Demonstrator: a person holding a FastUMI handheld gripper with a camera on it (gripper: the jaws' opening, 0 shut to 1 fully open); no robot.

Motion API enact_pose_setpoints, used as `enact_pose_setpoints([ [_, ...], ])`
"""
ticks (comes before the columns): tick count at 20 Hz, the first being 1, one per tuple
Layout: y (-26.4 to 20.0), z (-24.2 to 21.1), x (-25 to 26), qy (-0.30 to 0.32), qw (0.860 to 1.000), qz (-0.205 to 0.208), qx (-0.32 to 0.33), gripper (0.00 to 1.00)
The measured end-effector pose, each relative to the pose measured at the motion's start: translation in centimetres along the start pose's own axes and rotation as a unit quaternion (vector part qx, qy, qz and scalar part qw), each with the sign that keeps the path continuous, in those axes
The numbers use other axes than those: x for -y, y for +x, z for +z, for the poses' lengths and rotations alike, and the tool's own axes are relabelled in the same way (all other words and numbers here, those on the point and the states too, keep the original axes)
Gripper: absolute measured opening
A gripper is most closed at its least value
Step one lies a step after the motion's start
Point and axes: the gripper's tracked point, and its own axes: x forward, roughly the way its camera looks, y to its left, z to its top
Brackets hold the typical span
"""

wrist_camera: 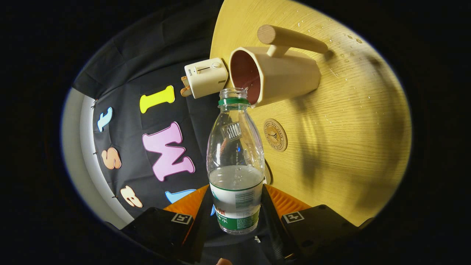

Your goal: Take the bottle from table, then pour the juice into the cup, finally place the bottle on the coaster

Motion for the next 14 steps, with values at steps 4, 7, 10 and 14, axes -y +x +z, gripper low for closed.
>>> enact_pose_setpoints([
  [4, -0.1, -0.2, -0.3, 0.011, 1.000, 0.000, -0.002, 0.74],
  [7, -0.1, -0.1, -0.7, 0.022, 1.000, 0.003, 0.000, 0.74],
  [10, 0.0, -0.1, -0.8, 0.032, 0.999, 0.003, 0.000, 0.74],
  [14, 0.0, 0.2, -1.3, 0.044, 0.999, 0.006, 0.003, 0.74],
])
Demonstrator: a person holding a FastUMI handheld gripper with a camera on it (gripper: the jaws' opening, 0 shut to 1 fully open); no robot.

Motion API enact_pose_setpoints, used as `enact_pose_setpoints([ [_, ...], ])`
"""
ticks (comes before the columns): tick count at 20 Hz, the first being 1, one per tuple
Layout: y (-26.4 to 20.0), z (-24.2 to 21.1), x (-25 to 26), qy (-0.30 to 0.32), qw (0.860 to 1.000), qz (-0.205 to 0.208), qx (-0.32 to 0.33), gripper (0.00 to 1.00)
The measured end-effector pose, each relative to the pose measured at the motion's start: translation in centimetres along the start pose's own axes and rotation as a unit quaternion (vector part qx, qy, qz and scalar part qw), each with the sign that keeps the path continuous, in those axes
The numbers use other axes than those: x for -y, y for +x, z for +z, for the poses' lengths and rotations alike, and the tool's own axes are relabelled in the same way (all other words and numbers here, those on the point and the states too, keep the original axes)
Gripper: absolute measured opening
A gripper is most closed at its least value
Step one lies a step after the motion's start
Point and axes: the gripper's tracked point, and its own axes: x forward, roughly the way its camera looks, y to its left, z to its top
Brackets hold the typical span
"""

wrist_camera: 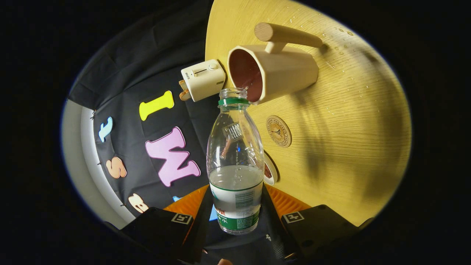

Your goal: Take the bottle from table, then pour the juice into the cup, finally place the bottle on the coaster

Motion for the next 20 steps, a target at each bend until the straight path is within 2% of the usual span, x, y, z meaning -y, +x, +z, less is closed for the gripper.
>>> enact_pose_setpoints([
  [12, 0.1, -0.9, -1.7, 0.063, 0.998, 0.009, 0.003, 0.74],
  [20, -0.2, -0.1, -5.1, 0.125, 0.991, 0.036, 0.017, 0.74],
])
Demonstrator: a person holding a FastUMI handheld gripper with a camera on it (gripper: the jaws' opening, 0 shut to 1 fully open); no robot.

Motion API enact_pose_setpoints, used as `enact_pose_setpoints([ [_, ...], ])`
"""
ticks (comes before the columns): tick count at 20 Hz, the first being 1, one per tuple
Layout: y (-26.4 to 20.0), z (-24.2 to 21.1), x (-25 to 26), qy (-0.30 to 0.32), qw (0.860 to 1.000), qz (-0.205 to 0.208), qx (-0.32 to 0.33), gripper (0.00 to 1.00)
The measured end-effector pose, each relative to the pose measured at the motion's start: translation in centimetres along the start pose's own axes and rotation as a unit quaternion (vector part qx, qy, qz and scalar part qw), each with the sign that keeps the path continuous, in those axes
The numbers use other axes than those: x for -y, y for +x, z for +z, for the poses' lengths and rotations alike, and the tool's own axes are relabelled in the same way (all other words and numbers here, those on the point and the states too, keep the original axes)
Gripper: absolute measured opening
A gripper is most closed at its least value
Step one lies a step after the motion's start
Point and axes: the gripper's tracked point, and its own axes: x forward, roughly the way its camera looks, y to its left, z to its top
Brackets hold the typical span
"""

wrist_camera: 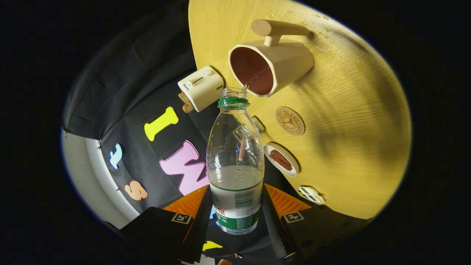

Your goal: Take the bottle from table, then pour the juice into the cup, finally place the bottle on the coaster

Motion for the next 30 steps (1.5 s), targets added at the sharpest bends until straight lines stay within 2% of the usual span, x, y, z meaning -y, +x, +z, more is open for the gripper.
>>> enact_pose_setpoints([
  [11, -0.5, -0.8, -5.2, 0.090, 0.995, 0.035, 0.013, 0.74],
  [18, -0.6, -0.8, -5.8, 0.083, 0.995, 0.042, 0.017, 0.74],
  [24, -0.9, -0.1, -4.0, 0.006, 0.999, 0.040, 0.021, 0.74],
  [27, -1.0, -0.1, -2.3, -0.064, 0.997, 0.030, 0.018, 0.74],
  [30, -1.0, 0.0, -0.4, -0.145, 0.989, 0.024, 0.014, 0.74],
])
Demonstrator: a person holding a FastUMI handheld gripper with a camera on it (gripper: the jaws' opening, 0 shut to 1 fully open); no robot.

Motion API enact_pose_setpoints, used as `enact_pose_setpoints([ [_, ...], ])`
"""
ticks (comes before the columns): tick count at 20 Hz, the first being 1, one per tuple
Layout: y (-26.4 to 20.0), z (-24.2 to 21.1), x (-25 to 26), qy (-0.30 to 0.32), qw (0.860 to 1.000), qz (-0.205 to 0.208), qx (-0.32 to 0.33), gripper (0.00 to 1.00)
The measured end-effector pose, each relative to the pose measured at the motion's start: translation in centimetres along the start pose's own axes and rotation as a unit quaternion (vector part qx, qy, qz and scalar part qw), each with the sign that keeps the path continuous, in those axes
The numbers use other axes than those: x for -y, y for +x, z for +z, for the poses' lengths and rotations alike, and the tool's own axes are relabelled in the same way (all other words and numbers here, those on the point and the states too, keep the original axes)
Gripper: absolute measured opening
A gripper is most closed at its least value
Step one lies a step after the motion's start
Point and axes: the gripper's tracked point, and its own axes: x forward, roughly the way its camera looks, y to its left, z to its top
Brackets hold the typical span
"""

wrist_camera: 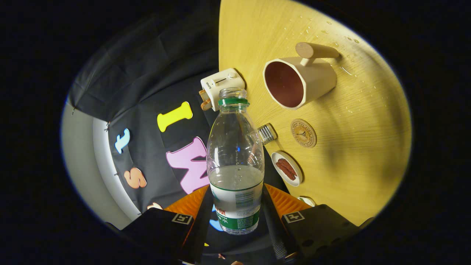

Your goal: Take the bottle from table, then pour the juice into the cup, finally place the bottle on the coaster

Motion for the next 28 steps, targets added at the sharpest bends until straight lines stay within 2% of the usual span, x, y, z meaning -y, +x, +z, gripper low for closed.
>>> enact_pose_setpoints([
  [3, -0.3, -0.2, 2.1, -0.104, 0.994, -0.022, 0.000, 0.74],
  [6, -0.3, 0.7, 3.4, -0.214, 0.975, -0.043, 0.024, 0.74],
  [8, -0.1, 1.9, 4.5, -0.288, 0.954, -0.068, 0.047, 0.74],
  [10, -0.1, 2.2, 4.6, -0.349, 0.932, -0.075, 0.059, 0.74],
  [12, -0.3, 3.2, 4.6, -0.415, 0.903, -0.084, 0.077, 0.74],
  [16, -0.6, 3.6, 2.3, -0.539, 0.829, -0.087, 0.123, 0.74],
  [19, 0.1, 1.7, 0.6, -0.616, 0.773, -0.088, 0.127, 0.74],
  [21, 1.1, -0.1, -0.5, -0.674, 0.723, -0.083, 0.128, 0.74],
  [24, 2.7, -2.4, -2.3, -0.764, 0.625, -0.065, 0.145, 0.74],
  [25, 3.3, -3.5, -3.0, -0.786, 0.597, -0.056, 0.151, 0.74],
  [27, 4.5, -4.9, -3.9, -0.813, 0.556, -0.043, 0.170, 0.74],
  [28, 5.1, -5.2, -4.2, -0.818, 0.545, -0.037, 0.182, 0.75],
])
